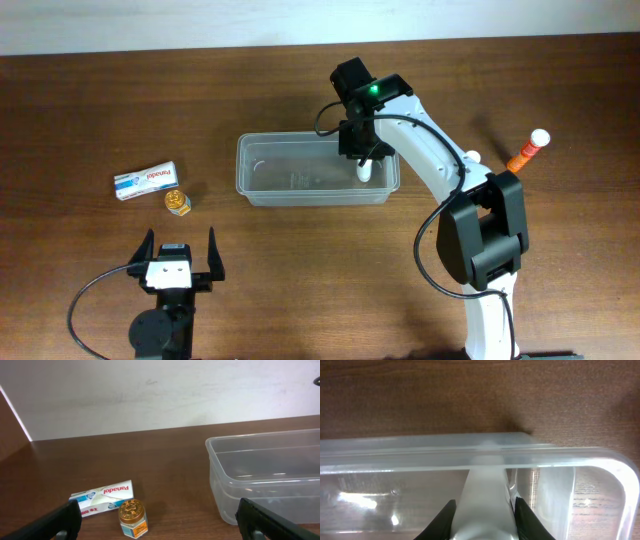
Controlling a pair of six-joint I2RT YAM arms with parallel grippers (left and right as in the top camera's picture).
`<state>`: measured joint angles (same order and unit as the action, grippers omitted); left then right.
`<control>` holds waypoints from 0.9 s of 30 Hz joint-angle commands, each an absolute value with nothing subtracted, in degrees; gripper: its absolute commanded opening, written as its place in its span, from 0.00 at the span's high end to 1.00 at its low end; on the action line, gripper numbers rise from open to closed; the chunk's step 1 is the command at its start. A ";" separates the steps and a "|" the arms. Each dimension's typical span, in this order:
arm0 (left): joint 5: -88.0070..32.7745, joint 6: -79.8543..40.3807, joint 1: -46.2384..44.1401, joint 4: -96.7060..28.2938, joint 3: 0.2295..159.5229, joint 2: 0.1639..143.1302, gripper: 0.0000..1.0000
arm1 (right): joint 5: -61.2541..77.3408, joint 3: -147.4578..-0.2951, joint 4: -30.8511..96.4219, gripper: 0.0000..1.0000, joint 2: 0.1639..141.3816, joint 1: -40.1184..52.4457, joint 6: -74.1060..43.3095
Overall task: Pack container
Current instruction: 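Lower the spray bottle into the container's right end and release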
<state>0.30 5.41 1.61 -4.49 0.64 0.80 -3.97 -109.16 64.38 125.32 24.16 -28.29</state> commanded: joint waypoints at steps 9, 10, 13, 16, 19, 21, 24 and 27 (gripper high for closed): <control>0.23 6.33 1.39 -4.78 0.49 0.34 0.01 | -6.46 -108.90 64.29 0.64 124.11 23.49 -28.82; 0.23 6.33 1.39 -4.78 0.49 0.34 0.01 | -6.48 -108.90 64.45 0.63 124.11 23.42 -28.82; 0.23 6.33 1.39 -4.78 0.49 0.34 0.01 | -6.46 -108.90 64.53 0.60 124.11 23.31 -28.82; 0.23 6.33 1.39 -4.78 0.49 0.34 0.00 | -6.44 -108.95 64.49 0.57 124.11 23.16 -28.82; 0.23 6.33 1.39 -4.78 0.49 0.34 0.01 | -5.74 -110.19 65.78 0.47 123.96 22.92 -28.82; 0.23 6.33 1.39 -4.78 0.49 0.34 0.01 | -4.95 -112.38 67.85 0.41 123.87 22.72 -28.80; 0.23 6.33 1.39 -4.78 0.49 0.34 0.01 | -4.78 -117.54 71.75 0.35 123.79 22.70 -27.99; 0.23 6.33 1.39 -4.78 0.49 0.34 0.01 | -4.75 -123.52 76.31 0.30 123.79 22.81 -27.03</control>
<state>0.30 5.41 1.61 -4.49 0.64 0.78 -4.86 -117.99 74.63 125.32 23.03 -28.01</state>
